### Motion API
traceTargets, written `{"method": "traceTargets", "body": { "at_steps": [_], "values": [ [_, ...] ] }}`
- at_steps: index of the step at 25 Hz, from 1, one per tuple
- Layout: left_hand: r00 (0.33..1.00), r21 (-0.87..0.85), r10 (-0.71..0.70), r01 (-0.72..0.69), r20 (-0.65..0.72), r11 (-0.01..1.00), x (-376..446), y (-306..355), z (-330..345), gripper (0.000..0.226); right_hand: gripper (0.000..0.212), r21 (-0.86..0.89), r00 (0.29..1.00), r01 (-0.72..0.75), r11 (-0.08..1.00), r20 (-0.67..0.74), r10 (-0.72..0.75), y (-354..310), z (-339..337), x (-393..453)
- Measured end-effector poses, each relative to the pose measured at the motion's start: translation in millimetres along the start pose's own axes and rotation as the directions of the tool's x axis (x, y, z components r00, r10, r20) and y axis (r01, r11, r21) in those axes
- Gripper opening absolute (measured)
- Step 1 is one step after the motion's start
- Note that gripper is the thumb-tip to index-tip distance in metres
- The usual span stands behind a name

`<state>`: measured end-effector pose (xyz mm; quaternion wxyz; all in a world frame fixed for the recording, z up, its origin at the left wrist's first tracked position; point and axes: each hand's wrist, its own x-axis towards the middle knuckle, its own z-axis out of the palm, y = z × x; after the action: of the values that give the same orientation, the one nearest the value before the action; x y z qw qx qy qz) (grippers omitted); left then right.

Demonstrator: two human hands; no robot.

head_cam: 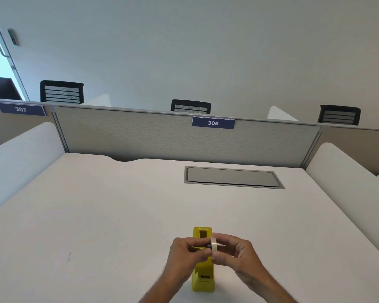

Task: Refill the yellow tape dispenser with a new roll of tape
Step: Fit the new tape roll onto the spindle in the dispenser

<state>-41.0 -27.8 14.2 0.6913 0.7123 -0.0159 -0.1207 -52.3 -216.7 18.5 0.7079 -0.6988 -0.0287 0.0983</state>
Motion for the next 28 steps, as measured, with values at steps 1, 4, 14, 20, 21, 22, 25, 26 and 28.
{"method": "traceTargets", "body": {
  "at_steps": [1,4,14,20,21,22,25,26,28],
  "values": [
    [1.000,0.016,0.002,-0.002,-0.005,1.000,0,0,0,0.030,0.044,0.001,1.000,-0.003,1.000,-0.001,0.003,1,0,1],
    [1.000,0.061,0.005,-0.004,-0.004,0.998,1,-1,1,0.033,0.044,-0.004,1.000,-0.013,1.000,-0.002,0.013,4,0,3],
    [0.997,0.283,0.073,-0.062,-0.026,0.957,16,-6,-6,0.037,0.047,-0.322,0.999,0.003,0.947,-0.048,-0.019,1,5,19],
    [0.991,0.418,0.131,-0.116,-0.006,0.901,29,-13,-12,0.038,0.043,-0.521,0.996,0.046,0.852,-0.041,-0.079,2,6,32],
    [0.991,0.439,0.135,-0.122,0.002,0.890,30,-15,-14,0.037,0.042,-0.546,0.996,0.044,0.837,-0.040,-0.079,4,7,35],
    [0.990,0.470,0.140,-0.129,0.011,0.873,31,-17,-14,0.035,0.042,-0.572,0.996,0.042,0.819,-0.040,-0.078,6,7,37],
    [0.988,0.588,0.154,-0.141,0.028,0.796,33,-22,-16,0.030,0.043,-0.627,0.996,0.033,0.779,-0.041,-0.076,13,7,41],
    [0.987,0.608,0.160,-0.146,0.032,0.780,34,-23,-16,0.029,0.044,-0.639,0.996,0.030,0.768,-0.043,-0.075,14,7,43],
    [0.983,0.614,0.176,-0.168,0.049,0.771,36,-25,-16,0.026,0.043,-0.660,0.996,0.032,0.751,-0.039,-0.077,16,6,45]
  ]
}}
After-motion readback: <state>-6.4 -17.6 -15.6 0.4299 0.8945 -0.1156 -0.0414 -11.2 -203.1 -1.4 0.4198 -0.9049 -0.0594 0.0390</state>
